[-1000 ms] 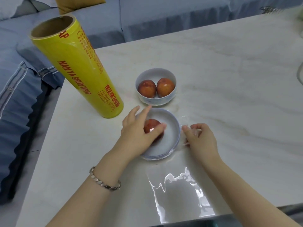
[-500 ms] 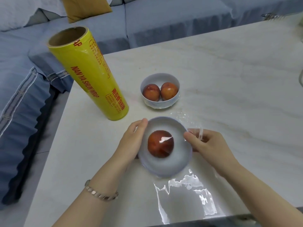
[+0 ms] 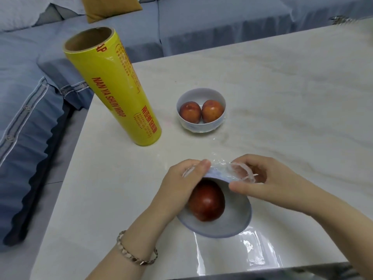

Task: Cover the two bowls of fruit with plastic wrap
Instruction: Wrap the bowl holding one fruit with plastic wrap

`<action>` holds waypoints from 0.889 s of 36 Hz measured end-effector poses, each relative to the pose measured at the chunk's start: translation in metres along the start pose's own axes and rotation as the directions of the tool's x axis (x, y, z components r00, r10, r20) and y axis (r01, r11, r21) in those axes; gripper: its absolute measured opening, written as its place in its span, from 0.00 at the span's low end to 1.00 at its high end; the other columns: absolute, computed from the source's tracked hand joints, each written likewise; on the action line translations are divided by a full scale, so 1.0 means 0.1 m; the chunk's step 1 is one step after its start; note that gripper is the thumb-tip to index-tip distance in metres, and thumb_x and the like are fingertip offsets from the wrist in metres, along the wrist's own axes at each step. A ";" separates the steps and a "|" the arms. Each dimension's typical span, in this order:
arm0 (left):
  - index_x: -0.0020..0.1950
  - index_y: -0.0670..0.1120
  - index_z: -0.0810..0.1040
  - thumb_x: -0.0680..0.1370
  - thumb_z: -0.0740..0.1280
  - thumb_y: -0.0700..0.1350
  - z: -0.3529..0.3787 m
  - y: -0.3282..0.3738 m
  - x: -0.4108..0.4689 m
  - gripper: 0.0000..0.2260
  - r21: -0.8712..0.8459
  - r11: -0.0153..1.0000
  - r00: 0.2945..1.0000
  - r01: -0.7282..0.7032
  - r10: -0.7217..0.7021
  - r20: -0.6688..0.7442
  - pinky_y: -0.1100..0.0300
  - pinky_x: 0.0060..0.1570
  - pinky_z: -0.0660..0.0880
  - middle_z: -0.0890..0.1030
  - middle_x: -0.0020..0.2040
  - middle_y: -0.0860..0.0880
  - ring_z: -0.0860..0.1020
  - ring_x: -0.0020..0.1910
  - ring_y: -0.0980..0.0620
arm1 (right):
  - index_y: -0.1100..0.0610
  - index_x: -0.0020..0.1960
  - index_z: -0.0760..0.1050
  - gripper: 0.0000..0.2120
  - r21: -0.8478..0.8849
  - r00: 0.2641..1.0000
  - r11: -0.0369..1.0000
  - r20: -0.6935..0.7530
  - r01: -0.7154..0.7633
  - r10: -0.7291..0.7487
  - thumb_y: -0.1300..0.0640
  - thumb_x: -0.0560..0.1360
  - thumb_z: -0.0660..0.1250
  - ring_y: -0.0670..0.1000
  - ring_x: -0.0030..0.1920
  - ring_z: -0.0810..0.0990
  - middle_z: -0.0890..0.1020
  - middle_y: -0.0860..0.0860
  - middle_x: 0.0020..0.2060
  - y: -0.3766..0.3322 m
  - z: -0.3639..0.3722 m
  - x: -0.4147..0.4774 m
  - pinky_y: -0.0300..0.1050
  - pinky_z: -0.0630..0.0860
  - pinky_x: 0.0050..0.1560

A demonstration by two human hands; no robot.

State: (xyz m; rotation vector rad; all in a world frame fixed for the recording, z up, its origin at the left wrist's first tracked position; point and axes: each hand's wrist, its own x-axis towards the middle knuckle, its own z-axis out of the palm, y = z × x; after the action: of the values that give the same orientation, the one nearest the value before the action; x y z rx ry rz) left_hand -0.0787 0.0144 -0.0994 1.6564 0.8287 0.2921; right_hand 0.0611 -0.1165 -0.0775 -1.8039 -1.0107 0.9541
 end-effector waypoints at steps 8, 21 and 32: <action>0.43 0.52 0.82 0.64 0.63 0.63 0.08 -0.02 -0.12 0.19 0.004 0.997 0.997 -0.079 0.079 -0.014 0.59 0.49 0.77 0.84 0.43 0.54 0.81 0.46 0.55 | 0.62 0.42 0.78 0.33 -0.069 0.971 0.993 0.215 -0.096 0.109 0.32 0.59 0.63 0.43 0.37 0.74 0.77 0.48 0.34 -0.35 -0.04 0.22 0.39 0.71 0.43; 0.41 0.62 0.80 0.62 0.65 0.61 0.09 0.05 -0.22 0.10 0.047 0.995 0.996 -0.087 0.088 -0.007 0.75 0.45 0.71 0.82 0.41 0.64 0.79 0.45 0.66 | 0.55 0.37 0.69 0.09 0.228 0.990 0.972 -0.138 0.061 -0.029 0.57 0.76 0.62 0.46 0.19 0.63 0.66 0.51 0.20 -0.38 -0.01 0.30 0.33 0.63 0.21; 0.43 0.59 0.79 0.61 0.64 0.62 0.11 0.06 -0.24 0.15 0.058 0.994 0.995 -0.096 0.097 -0.013 0.73 0.44 0.73 0.82 0.42 0.60 0.79 0.42 0.63 | 0.52 0.39 0.63 0.10 0.006 0.951 0.998 -0.304 0.065 -0.060 0.53 0.79 0.56 0.46 0.21 0.72 0.73 0.50 0.24 -0.25 0.12 0.41 0.38 0.71 0.26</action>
State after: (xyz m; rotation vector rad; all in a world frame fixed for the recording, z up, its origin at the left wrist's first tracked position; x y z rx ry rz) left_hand -0.0869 -0.0097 -0.0909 1.7533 0.7764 0.3517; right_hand 0.0598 -0.0677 -0.0673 -1.8260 -0.8574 0.6187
